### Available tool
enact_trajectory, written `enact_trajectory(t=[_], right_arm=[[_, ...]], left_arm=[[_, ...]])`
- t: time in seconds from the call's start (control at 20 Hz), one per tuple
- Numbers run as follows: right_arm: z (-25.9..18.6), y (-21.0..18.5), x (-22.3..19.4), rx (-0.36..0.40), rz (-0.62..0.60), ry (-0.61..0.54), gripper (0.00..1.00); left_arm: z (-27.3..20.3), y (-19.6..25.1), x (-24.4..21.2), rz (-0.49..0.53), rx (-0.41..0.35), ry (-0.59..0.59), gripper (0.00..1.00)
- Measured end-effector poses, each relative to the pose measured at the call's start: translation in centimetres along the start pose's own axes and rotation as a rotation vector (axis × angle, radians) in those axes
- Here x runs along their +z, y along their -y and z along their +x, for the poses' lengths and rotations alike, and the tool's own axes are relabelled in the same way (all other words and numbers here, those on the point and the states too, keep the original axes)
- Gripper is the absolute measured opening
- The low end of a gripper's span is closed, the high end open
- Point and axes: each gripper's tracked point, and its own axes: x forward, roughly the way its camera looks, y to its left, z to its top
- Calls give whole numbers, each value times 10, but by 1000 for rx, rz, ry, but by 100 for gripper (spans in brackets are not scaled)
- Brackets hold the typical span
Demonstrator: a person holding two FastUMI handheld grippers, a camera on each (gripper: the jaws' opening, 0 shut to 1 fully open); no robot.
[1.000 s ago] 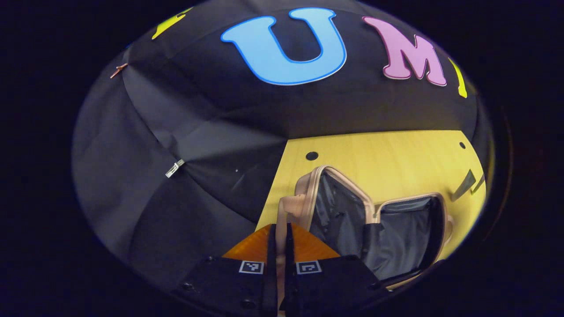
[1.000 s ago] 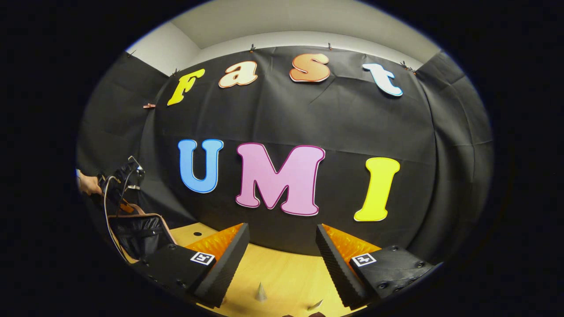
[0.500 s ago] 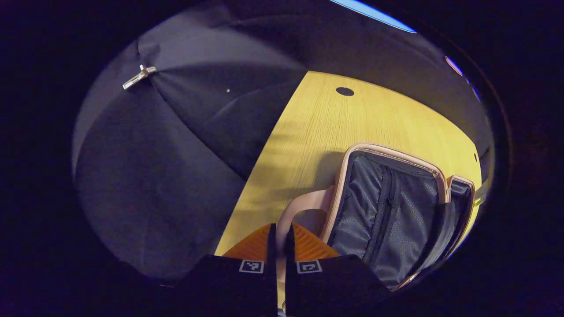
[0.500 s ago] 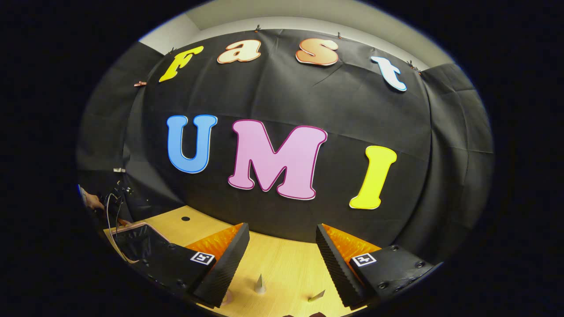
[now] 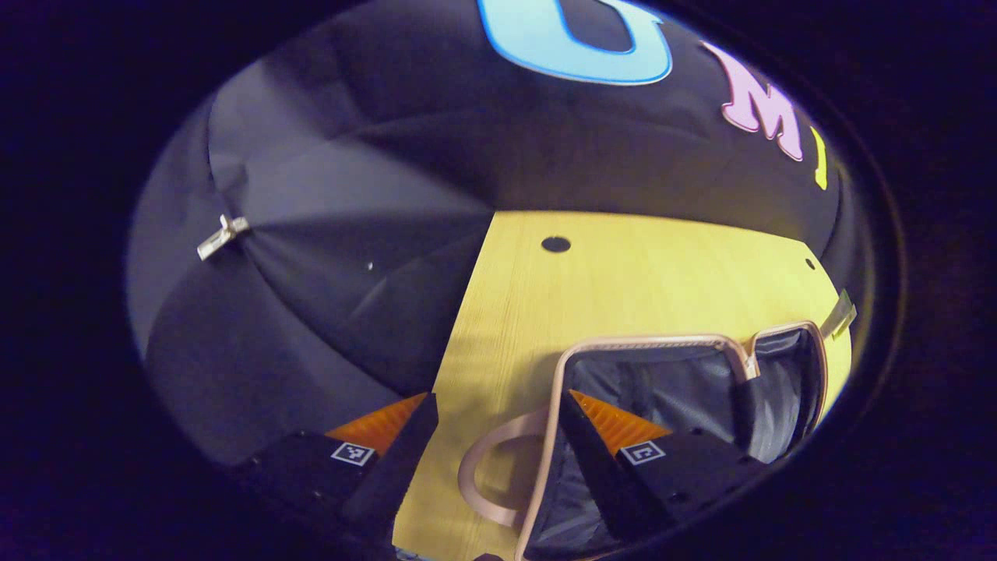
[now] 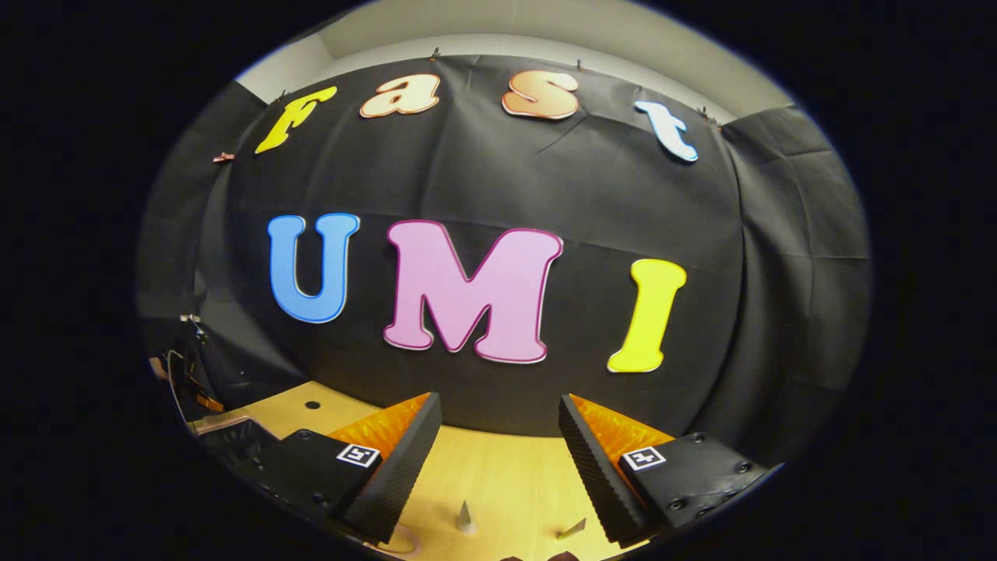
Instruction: First open the suitcase, pack the skin care products into it, and then close the suitcase.
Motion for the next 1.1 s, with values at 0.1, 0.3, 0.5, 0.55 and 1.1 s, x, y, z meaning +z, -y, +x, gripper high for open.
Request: enact_trajectory(t=[0.1,0.3,0.5,0.55,1.1], right_arm=[[3,16,12,-32,0,47,96],[6,44,22,-55,18,85,96],[2,68,10,-57,3,67,94],[0,74,5,-57,-8,61,96],[-14,84,-88,152,44,-108,96]], left_arm=[[-30,50,57,35,-65,169,99],[-104,170,138,78,-236,419,98],[-165,308,188,94,-460,530,98],[-171,342,192,109,-505,538,98],[-141,546,105,217,-772,143,98]])
